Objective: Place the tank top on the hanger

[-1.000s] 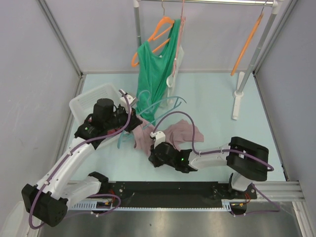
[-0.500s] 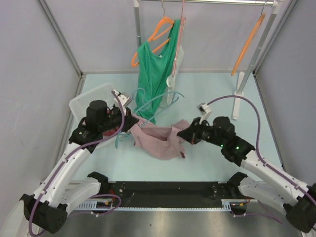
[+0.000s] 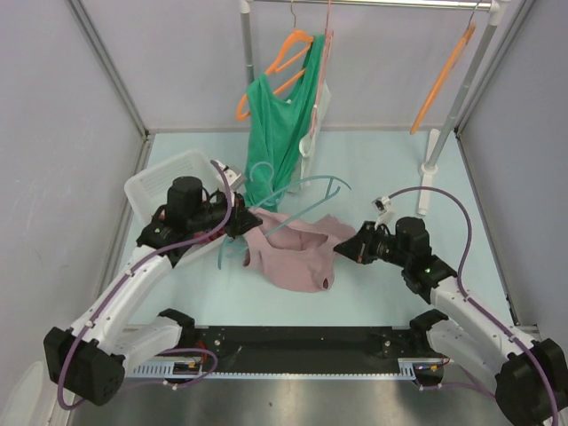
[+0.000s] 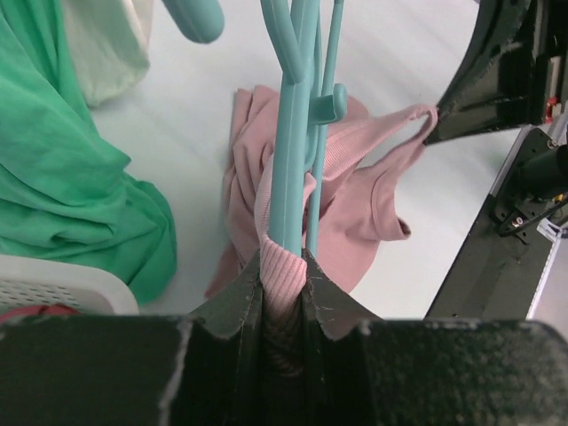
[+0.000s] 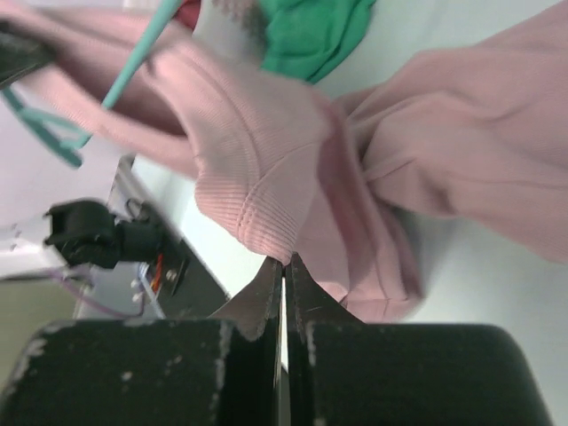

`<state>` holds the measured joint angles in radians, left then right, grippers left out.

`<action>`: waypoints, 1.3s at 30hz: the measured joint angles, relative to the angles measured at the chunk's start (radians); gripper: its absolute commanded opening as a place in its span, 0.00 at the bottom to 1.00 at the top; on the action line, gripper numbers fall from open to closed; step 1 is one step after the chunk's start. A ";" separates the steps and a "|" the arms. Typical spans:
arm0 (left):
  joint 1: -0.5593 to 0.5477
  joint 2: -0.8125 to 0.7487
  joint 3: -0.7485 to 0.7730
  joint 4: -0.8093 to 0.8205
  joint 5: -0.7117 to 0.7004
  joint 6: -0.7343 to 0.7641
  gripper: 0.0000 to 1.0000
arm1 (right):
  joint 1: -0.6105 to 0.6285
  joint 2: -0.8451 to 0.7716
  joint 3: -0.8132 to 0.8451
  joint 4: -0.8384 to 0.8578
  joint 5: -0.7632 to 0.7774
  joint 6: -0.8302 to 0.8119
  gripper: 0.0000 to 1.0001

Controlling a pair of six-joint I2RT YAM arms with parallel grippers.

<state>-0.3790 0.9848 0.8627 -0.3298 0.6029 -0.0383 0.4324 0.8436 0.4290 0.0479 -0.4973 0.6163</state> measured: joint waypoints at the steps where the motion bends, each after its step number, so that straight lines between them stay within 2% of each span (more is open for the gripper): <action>1: 0.000 0.008 -0.001 -0.001 0.002 -0.003 0.00 | 0.005 -0.004 -0.016 0.014 -0.012 0.005 0.00; 4: 0.000 0.000 -0.013 0.002 0.011 -0.006 0.00 | -0.034 -0.027 -0.084 0.052 -0.054 0.040 0.00; 11: 0.000 -0.054 -0.024 0.018 0.102 -0.004 0.00 | -0.284 -0.027 -0.118 0.129 -0.171 0.107 0.00; 15: 0.000 -0.056 -0.024 0.021 0.151 0.002 0.00 | -0.449 0.048 -0.090 0.223 -0.282 0.176 0.00; 18: 0.000 -0.064 -0.025 0.022 0.177 0.005 0.00 | -0.527 0.122 -0.040 0.269 -0.355 0.219 0.00; 24: 0.000 -0.080 -0.029 0.032 0.198 0.013 0.00 | -0.610 0.211 0.065 0.344 -0.468 0.279 0.00; 32: -0.001 -0.083 -0.031 0.036 0.197 0.013 0.00 | -0.720 0.219 0.092 0.409 -0.566 0.368 0.00; 39: -0.002 -0.084 -0.031 0.036 0.197 0.013 0.00 | -0.729 0.181 0.094 0.424 -0.578 0.423 0.00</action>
<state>-0.3805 0.9012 0.8322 -0.2935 0.8001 -0.0254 -0.2970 1.0248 0.5228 0.4721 -1.0748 1.0389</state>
